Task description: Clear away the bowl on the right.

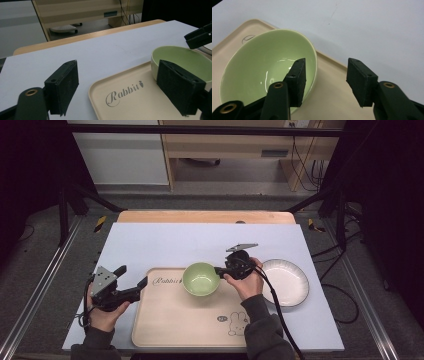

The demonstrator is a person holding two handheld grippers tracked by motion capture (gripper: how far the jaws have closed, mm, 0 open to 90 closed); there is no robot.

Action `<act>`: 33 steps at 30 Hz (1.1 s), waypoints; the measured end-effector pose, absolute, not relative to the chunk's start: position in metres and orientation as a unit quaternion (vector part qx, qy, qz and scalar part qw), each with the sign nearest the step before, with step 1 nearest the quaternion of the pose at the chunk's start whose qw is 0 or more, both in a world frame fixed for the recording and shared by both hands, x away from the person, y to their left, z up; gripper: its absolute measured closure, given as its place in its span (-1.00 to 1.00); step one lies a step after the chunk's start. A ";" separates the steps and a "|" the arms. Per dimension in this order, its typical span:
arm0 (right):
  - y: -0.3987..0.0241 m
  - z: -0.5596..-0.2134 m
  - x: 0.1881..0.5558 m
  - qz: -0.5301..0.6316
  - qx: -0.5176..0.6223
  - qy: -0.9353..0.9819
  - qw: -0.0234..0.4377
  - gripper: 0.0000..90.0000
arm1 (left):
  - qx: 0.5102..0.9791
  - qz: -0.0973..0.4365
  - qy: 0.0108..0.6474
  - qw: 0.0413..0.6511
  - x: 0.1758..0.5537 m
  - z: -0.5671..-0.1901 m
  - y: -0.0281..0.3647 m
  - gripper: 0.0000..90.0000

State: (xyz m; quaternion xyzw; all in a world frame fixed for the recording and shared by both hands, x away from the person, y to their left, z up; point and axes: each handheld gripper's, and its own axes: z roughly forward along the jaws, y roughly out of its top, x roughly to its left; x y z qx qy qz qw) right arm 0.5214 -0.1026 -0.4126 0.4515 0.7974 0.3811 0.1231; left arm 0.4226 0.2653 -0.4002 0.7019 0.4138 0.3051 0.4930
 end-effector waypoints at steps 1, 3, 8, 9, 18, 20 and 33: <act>-0.103 -0.411 0.520 0.383 0.450 0.797 0.126 0.06 | 0.703 0.305 0.413 0.492 0.422 -0.400 0.265 -0.61; -0.106 -0.408 0.515 0.393 0.443 0.795 0.131 -0.03 | 0.704 0.305 0.413 0.491 0.422 -0.400 0.265 -0.62; -0.114 -0.400 0.502 0.407 0.435 0.788 0.155 -0.24 | 0.703 0.305 0.414 0.491 0.423 -0.400 0.266 -0.61; -0.116 -0.398 0.500 0.409 0.435 0.787 0.158 -0.26 | 0.703 0.305 0.414 0.491 0.423 -0.400 0.266 -0.62; -0.136 -0.393 0.475 0.434 0.429 0.772 0.180 -0.44 | 0.705 0.303 0.415 0.490 0.423 -0.402 0.264 -0.62; -0.139 -0.393 0.471 0.439 0.425 0.769 0.187 -0.47 | 0.705 0.303 0.415 0.490 0.423 -0.403 0.264 -0.62; -0.171 -0.401 0.448 0.453 0.427 0.751 0.218 -0.55 | 0.709 0.300 0.414 0.485 0.425 -0.406 0.263 -0.63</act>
